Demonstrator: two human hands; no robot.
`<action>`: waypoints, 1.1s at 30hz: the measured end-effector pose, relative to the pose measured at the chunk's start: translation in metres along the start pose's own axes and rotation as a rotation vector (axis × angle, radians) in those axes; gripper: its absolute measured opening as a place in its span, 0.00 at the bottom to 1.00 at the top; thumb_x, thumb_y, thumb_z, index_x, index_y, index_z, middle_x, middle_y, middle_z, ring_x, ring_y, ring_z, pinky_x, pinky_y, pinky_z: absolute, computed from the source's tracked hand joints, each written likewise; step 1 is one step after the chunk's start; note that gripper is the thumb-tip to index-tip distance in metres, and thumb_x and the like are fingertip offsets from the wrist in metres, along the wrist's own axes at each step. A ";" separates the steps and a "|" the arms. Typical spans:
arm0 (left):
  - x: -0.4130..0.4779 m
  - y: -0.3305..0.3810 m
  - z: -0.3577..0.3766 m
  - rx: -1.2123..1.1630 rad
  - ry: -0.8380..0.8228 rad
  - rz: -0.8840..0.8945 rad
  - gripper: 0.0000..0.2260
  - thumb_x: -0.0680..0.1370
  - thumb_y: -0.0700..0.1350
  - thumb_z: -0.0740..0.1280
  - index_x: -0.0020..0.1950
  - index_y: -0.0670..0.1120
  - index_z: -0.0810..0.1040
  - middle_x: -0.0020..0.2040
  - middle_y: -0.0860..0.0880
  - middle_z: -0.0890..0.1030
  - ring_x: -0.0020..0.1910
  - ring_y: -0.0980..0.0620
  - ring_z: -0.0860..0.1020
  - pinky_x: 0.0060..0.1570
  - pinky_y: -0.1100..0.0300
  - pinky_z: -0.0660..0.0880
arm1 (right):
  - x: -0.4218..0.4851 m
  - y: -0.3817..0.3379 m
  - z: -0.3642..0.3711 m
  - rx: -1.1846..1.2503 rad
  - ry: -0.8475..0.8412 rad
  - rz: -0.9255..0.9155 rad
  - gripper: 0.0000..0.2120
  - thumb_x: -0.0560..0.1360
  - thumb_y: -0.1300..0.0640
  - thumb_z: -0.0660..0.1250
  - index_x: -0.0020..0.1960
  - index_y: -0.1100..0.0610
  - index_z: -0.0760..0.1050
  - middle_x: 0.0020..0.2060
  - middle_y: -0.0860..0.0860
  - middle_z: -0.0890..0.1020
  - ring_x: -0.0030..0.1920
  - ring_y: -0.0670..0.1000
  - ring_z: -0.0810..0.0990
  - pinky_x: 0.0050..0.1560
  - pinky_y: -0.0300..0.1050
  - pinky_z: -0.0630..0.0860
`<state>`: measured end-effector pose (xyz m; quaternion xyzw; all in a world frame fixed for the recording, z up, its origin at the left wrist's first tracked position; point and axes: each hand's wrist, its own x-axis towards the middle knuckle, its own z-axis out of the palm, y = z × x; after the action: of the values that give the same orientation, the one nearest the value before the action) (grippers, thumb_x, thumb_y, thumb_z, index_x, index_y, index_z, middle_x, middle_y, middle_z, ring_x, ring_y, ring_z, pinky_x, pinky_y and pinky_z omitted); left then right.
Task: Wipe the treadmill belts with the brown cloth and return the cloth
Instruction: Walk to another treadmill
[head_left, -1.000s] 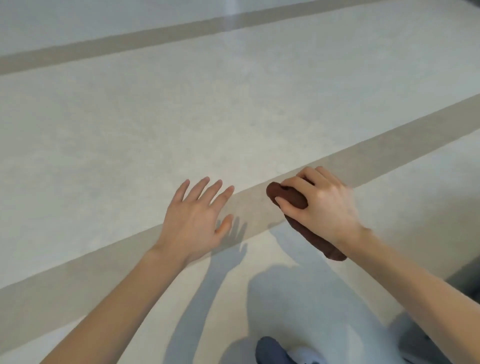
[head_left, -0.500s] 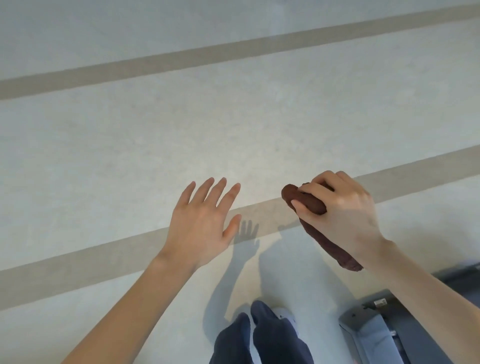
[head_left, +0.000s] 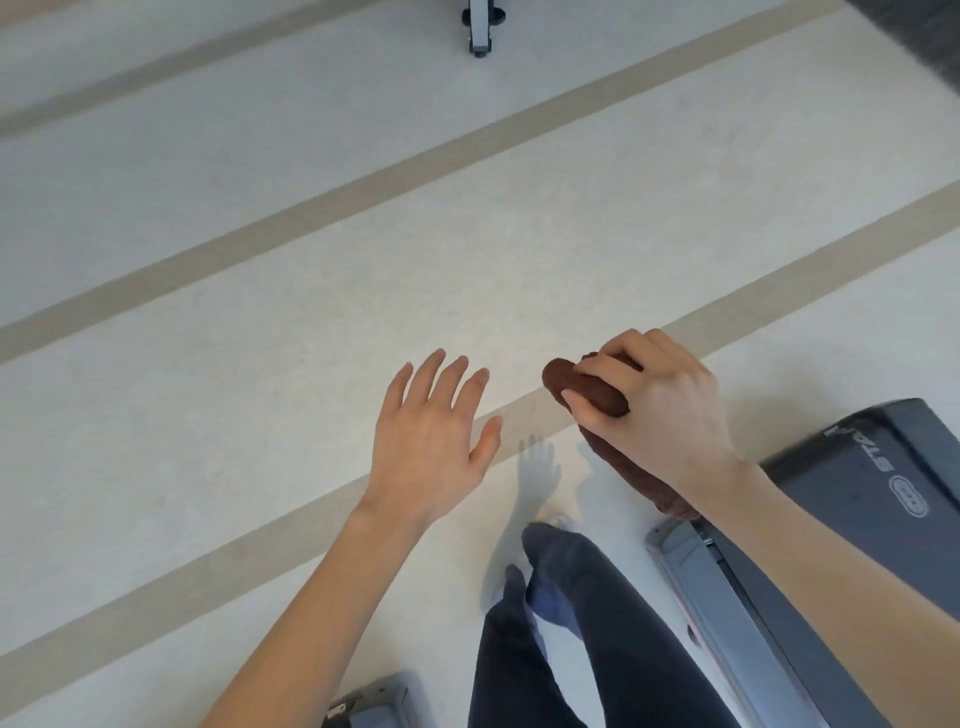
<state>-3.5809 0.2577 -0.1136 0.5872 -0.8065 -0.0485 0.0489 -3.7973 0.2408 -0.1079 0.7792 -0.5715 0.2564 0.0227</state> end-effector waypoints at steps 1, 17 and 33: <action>0.005 0.006 -0.006 -0.003 0.007 0.020 0.22 0.77 0.54 0.54 0.62 0.45 0.77 0.62 0.44 0.78 0.66 0.43 0.72 0.65 0.46 0.67 | 0.002 0.002 -0.007 -0.002 0.018 0.020 0.09 0.70 0.48 0.66 0.39 0.51 0.82 0.37 0.49 0.80 0.37 0.53 0.79 0.34 0.41 0.71; 0.199 0.085 -0.031 -0.066 -0.010 0.202 0.20 0.77 0.54 0.57 0.65 0.46 0.75 0.64 0.46 0.77 0.65 0.45 0.73 0.65 0.47 0.68 | 0.082 0.145 -0.058 -0.066 0.145 0.362 0.05 0.66 0.55 0.76 0.41 0.54 0.82 0.38 0.49 0.81 0.38 0.53 0.78 0.33 0.40 0.70; 0.460 0.043 -0.035 -0.097 -0.040 0.580 0.20 0.76 0.52 0.59 0.64 0.45 0.75 0.62 0.47 0.78 0.64 0.45 0.73 0.63 0.47 0.70 | 0.233 0.209 -0.008 0.072 0.316 0.920 0.07 0.69 0.52 0.73 0.47 0.49 0.81 0.42 0.43 0.79 0.46 0.47 0.76 0.42 0.44 0.74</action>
<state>-3.7572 -0.1676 -0.0635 0.3280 -0.9382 -0.0826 0.0729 -3.9391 -0.0333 -0.0557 0.3973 -0.8370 0.3747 -0.0332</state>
